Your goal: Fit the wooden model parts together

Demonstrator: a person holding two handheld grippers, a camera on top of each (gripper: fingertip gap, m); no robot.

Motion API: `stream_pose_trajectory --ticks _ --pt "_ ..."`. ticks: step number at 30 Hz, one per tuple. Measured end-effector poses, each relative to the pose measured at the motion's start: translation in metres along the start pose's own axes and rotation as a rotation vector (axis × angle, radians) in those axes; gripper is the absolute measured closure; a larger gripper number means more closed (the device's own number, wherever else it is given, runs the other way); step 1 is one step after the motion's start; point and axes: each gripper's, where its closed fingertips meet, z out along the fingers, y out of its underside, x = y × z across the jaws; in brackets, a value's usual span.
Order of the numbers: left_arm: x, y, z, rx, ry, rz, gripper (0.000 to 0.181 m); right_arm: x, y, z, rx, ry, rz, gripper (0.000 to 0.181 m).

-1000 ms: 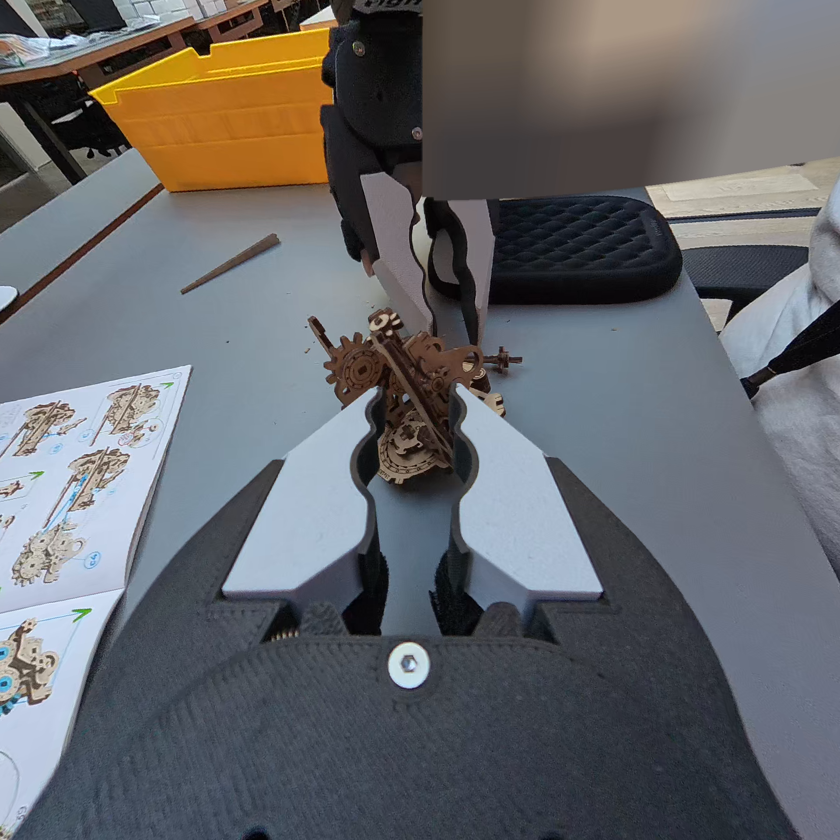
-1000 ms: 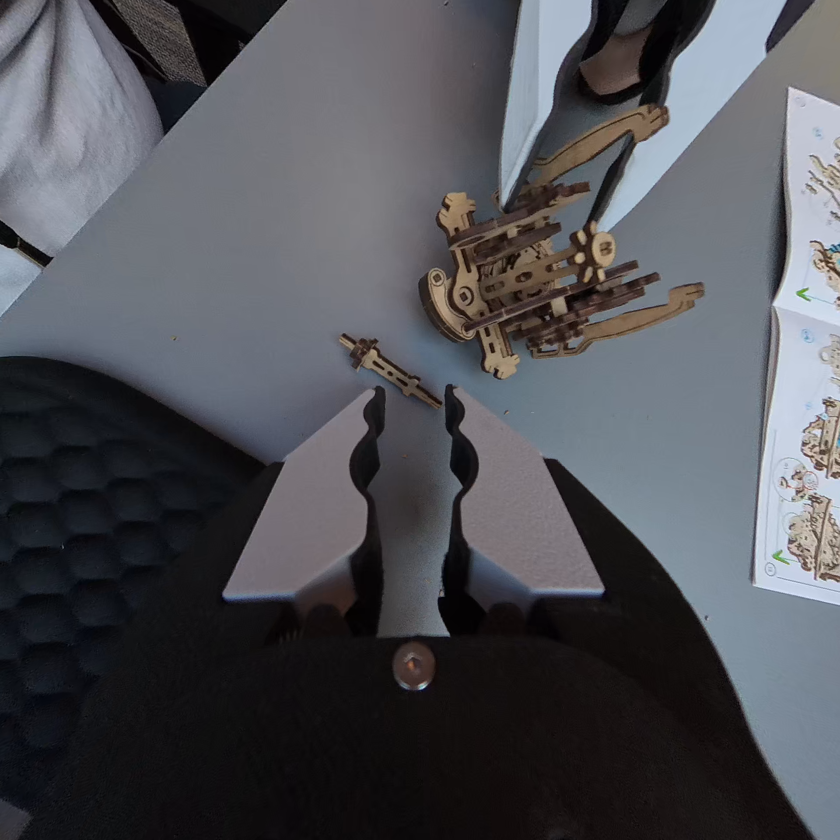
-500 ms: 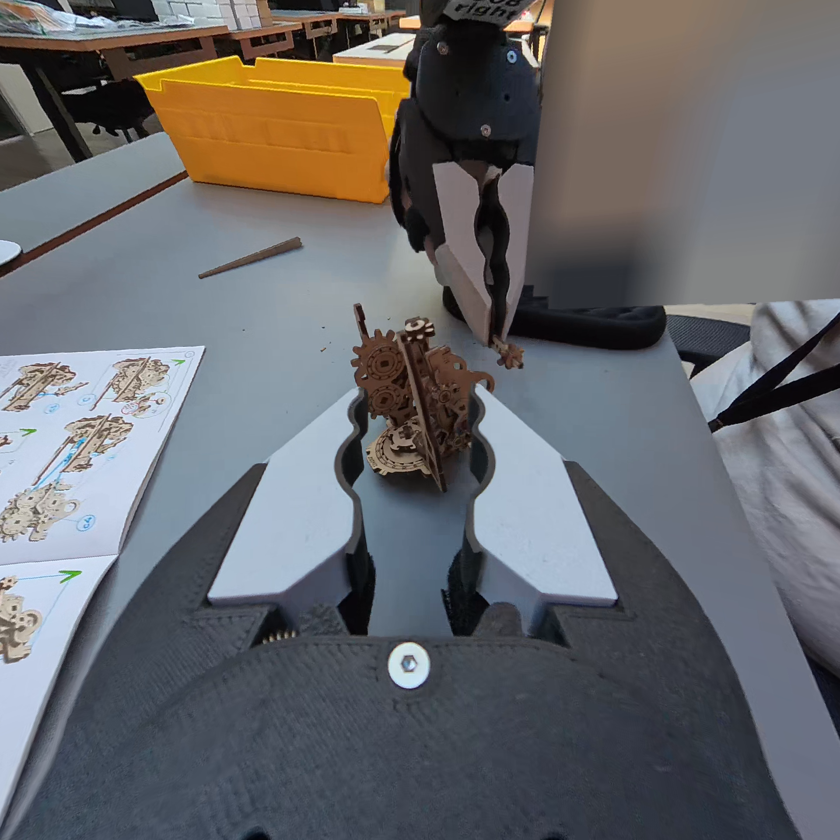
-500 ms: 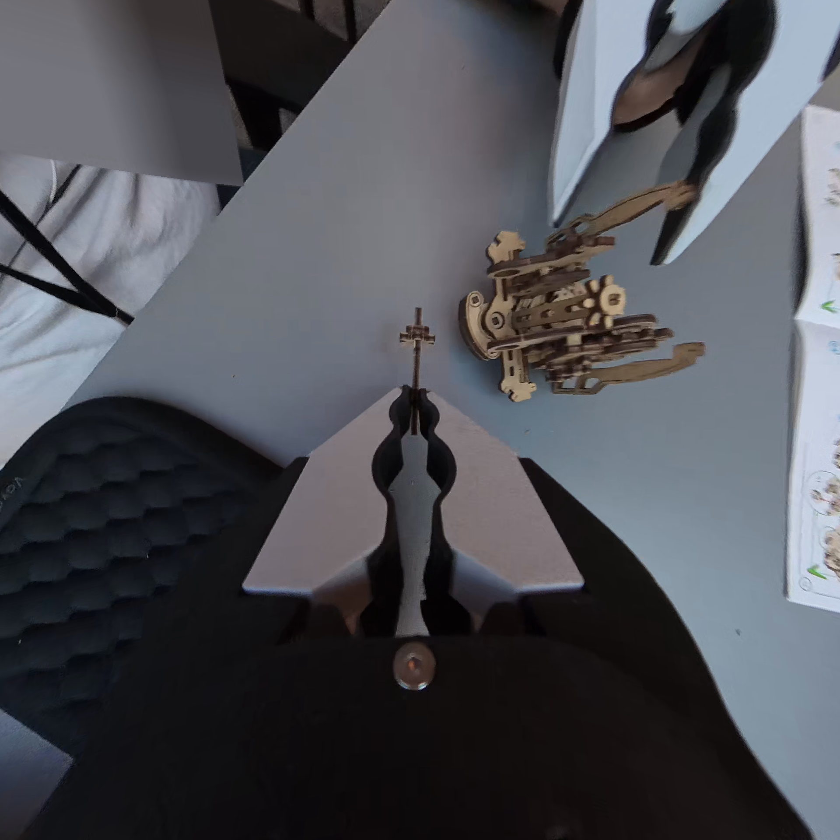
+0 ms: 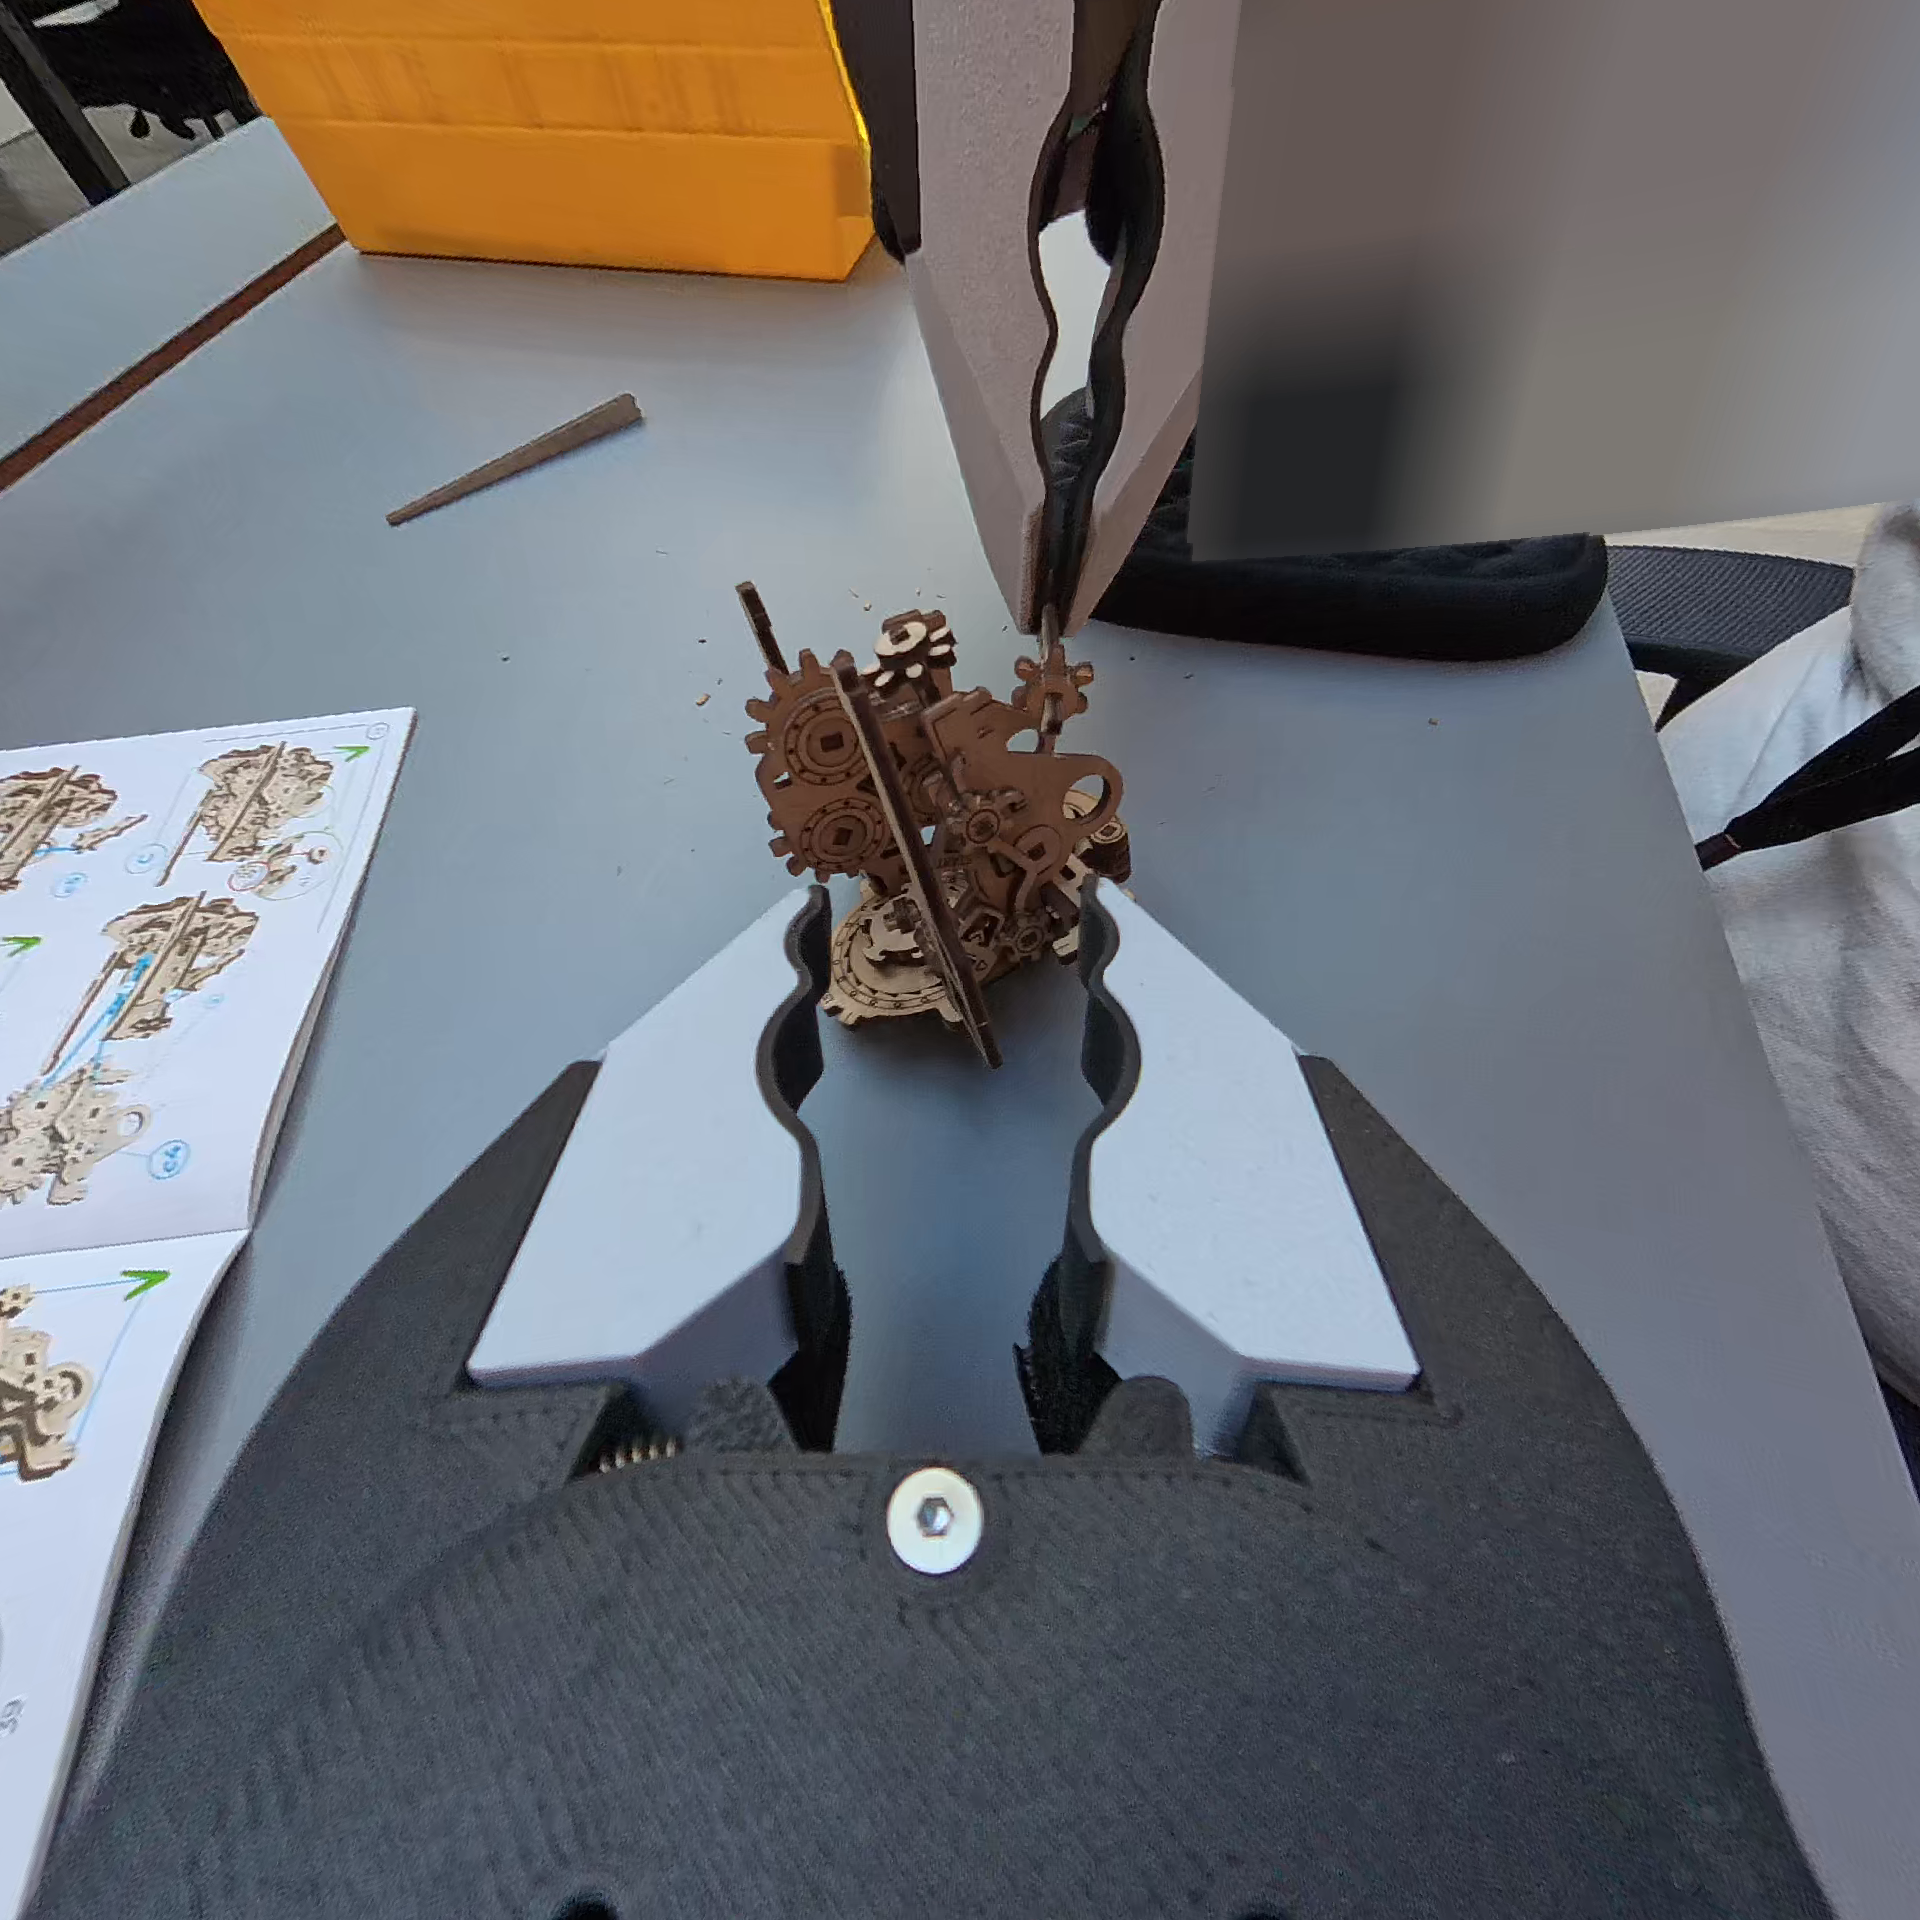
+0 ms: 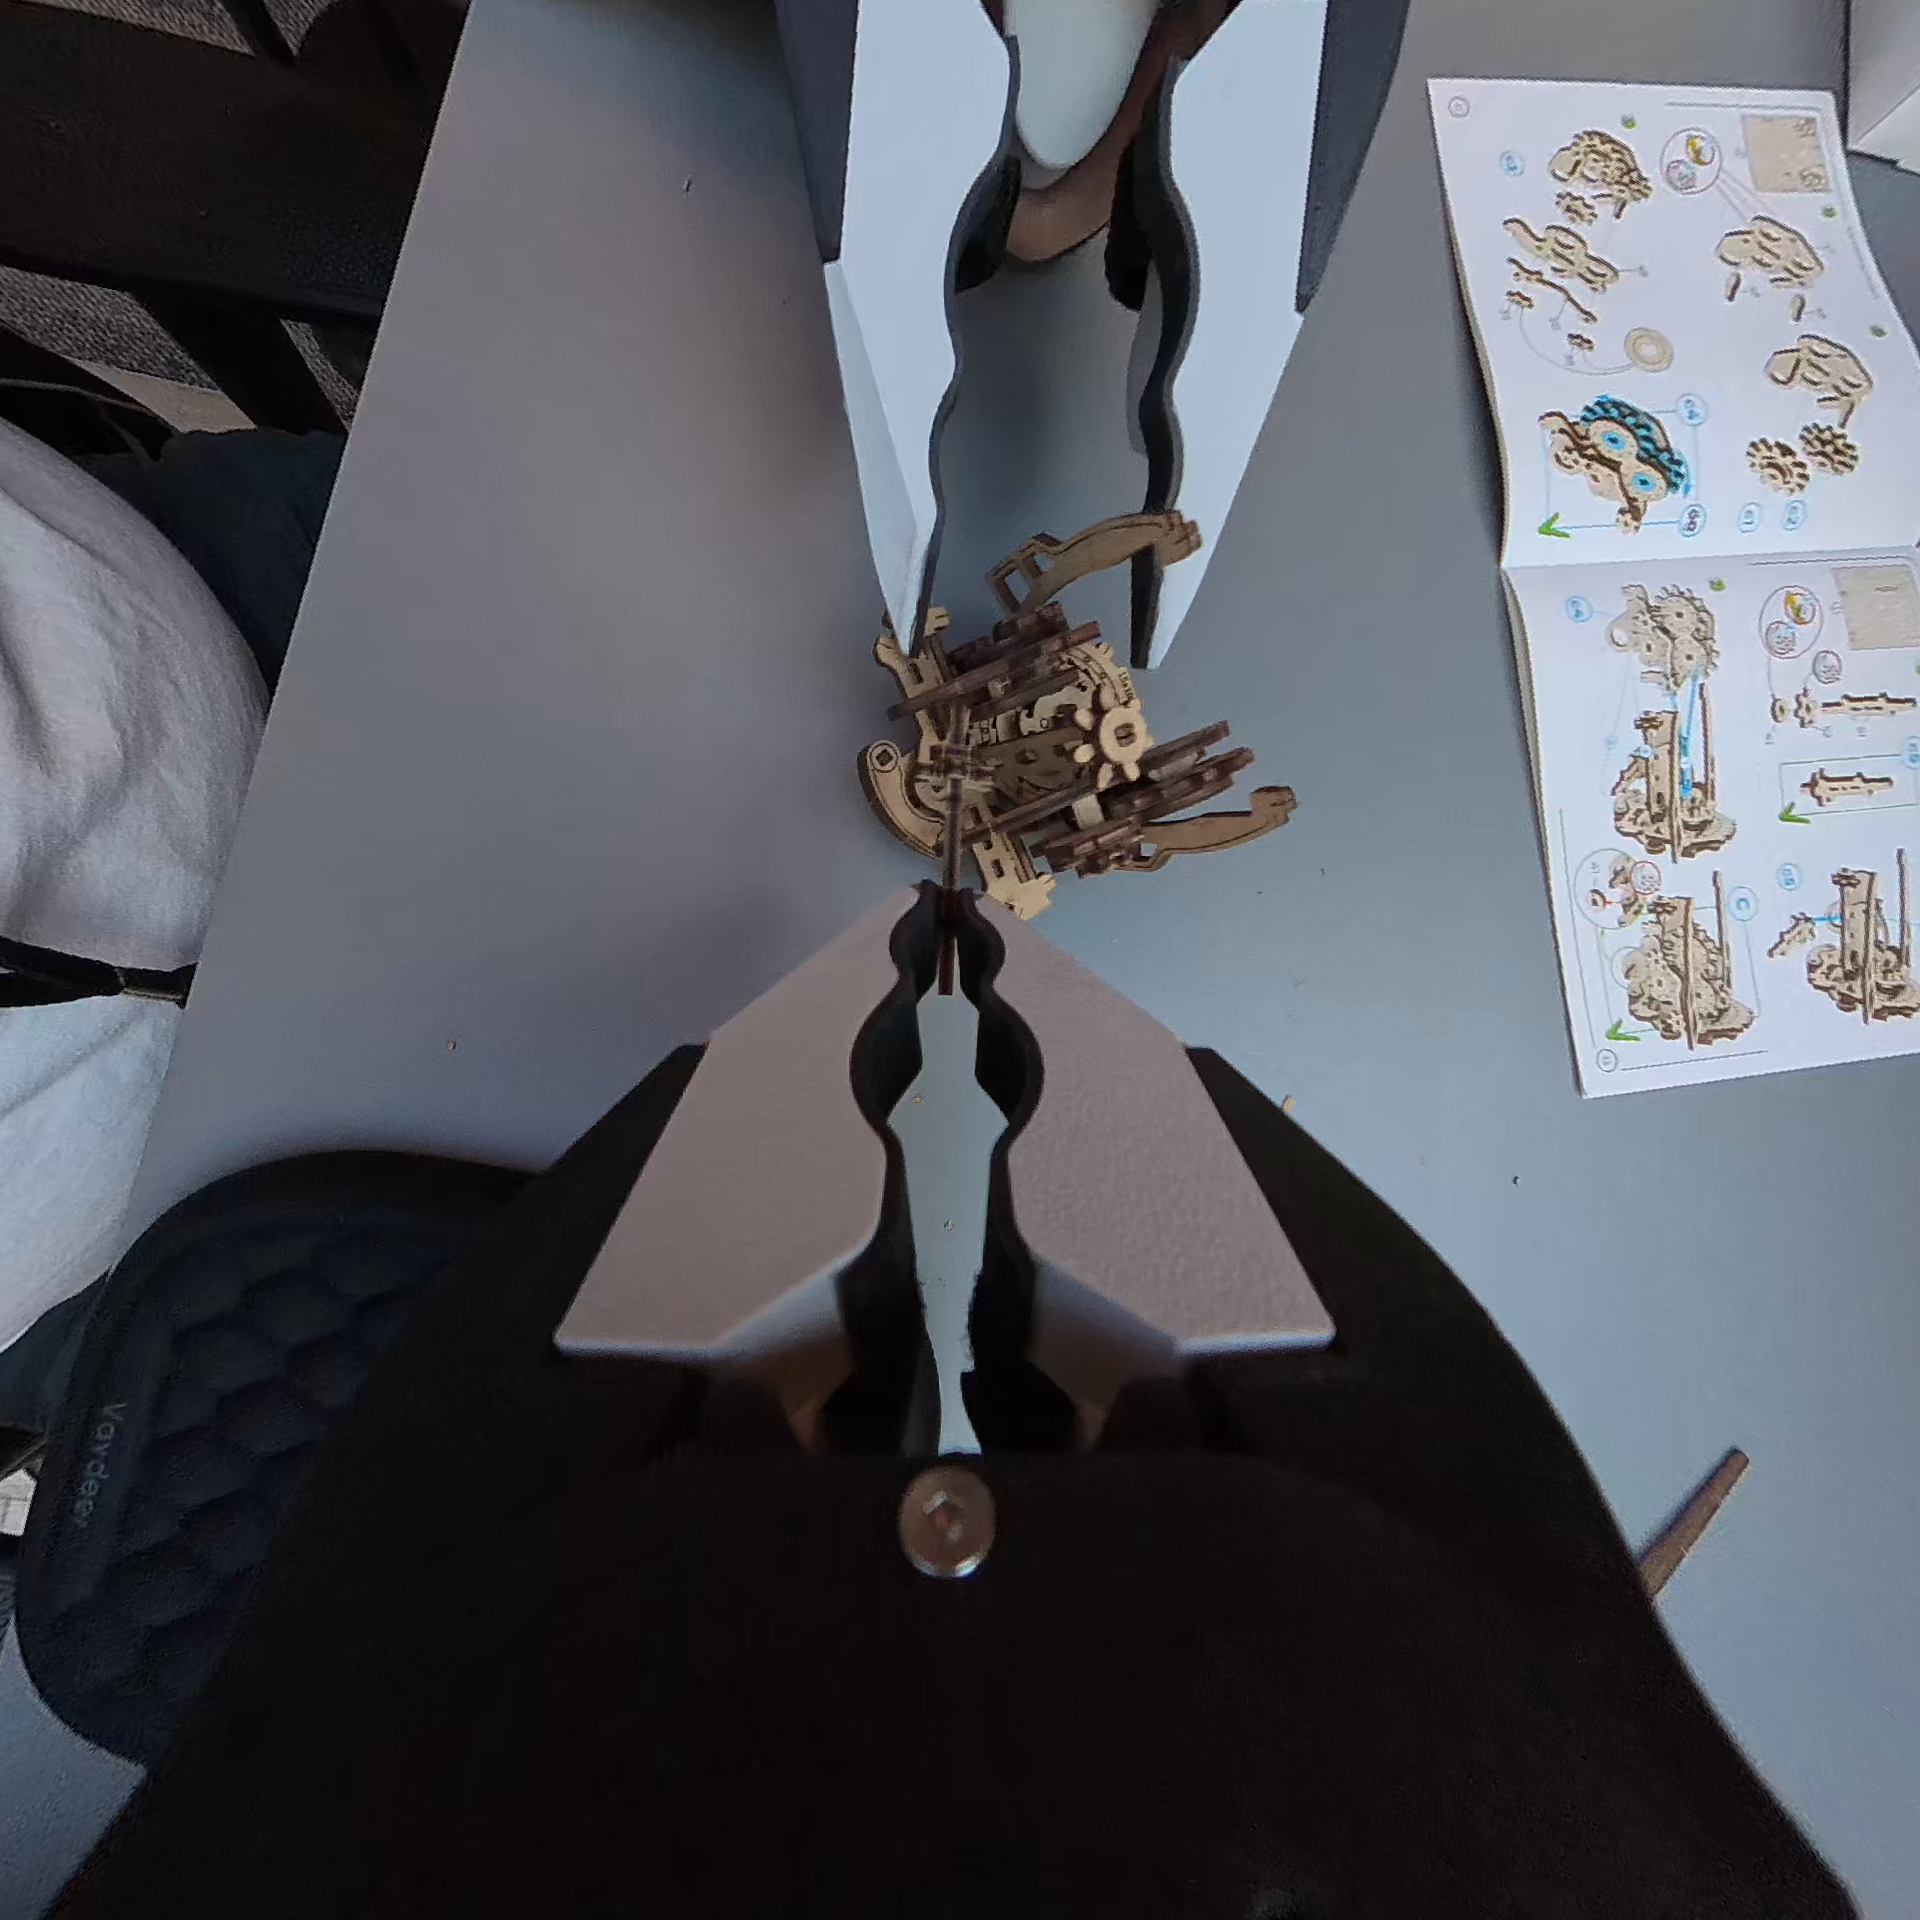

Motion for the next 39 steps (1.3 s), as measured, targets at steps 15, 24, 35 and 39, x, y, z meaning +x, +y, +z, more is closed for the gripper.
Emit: stream_pose_trajectory --ticks 15,24,35,39 --pt "0.016 -0.049 -0.019 -0.173 -0.165 0.51 0.112 0.002 0.001 -0.01 0.044 -0.163 0.109 0.18" --pt "0.017 -0.018 -0.004 -0.544 -0.157 1.074 0.113 0.0 0.011 -0.018 0.086 -0.233 0.14 0.18" --pt "0.001 -0.001 -0.001 -0.653 -0.174 1.087 0.118 -0.005 0.015 -0.023 0.068 -0.226 0.103 0.179" --pt "0.003 0.0 0.001 -0.655 -0.177 1.118 0.121 -0.007 0.014 -0.019 0.06 -0.232 0.101 0.179"
